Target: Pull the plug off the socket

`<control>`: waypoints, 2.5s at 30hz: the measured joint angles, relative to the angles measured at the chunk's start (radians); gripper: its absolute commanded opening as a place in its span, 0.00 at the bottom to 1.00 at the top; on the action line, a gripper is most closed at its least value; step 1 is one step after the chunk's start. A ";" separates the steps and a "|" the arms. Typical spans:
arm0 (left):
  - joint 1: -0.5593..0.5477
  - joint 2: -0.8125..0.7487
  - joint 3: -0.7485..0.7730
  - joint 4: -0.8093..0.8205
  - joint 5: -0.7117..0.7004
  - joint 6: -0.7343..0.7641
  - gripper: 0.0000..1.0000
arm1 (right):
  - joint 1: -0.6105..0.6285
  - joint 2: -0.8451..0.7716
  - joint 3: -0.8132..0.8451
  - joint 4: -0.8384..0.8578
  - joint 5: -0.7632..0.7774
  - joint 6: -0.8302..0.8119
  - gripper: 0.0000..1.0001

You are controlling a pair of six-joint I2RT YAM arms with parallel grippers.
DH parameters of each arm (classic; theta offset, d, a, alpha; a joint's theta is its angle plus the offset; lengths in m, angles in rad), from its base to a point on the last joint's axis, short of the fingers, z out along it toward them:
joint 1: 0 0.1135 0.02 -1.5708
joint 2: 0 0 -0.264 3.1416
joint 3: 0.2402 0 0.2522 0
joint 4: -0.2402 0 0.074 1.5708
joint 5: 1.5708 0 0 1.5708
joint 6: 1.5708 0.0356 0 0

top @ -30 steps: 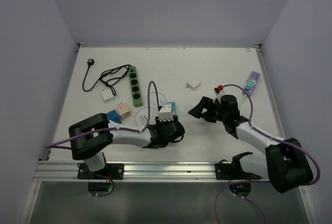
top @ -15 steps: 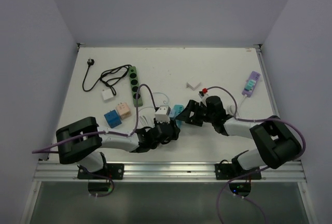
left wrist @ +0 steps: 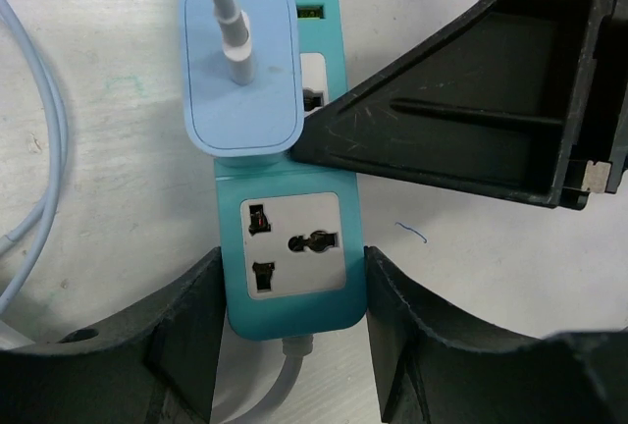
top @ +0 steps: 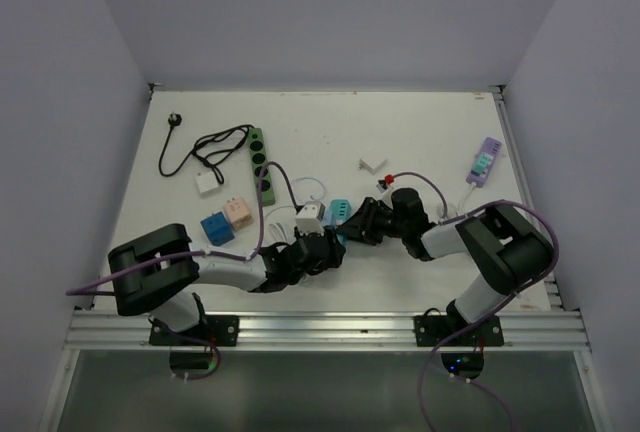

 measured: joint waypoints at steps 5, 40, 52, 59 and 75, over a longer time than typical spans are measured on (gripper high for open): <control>0.010 0.003 -0.010 0.013 0.020 -0.013 0.24 | 0.000 0.005 -0.004 0.013 -0.005 0.019 0.05; 0.204 -0.055 0.011 0.054 0.177 -0.003 0.75 | 0.006 -0.224 0.096 -0.490 0.116 -0.297 0.00; 0.207 0.003 0.028 0.068 0.254 -0.085 0.19 | 0.006 -0.227 0.096 -0.496 0.127 -0.299 0.00; 0.214 -0.015 0.018 0.065 0.259 -0.101 0.00 | 0.017 -0.249 0.098 -0.521 0.162 -0.306 0.00; 0.300 -0.194 -0.041 0.003 0.239 -0.091 0.00 | 0.014 -0.252 0.175 -0.663 0.340 -0.319 0.00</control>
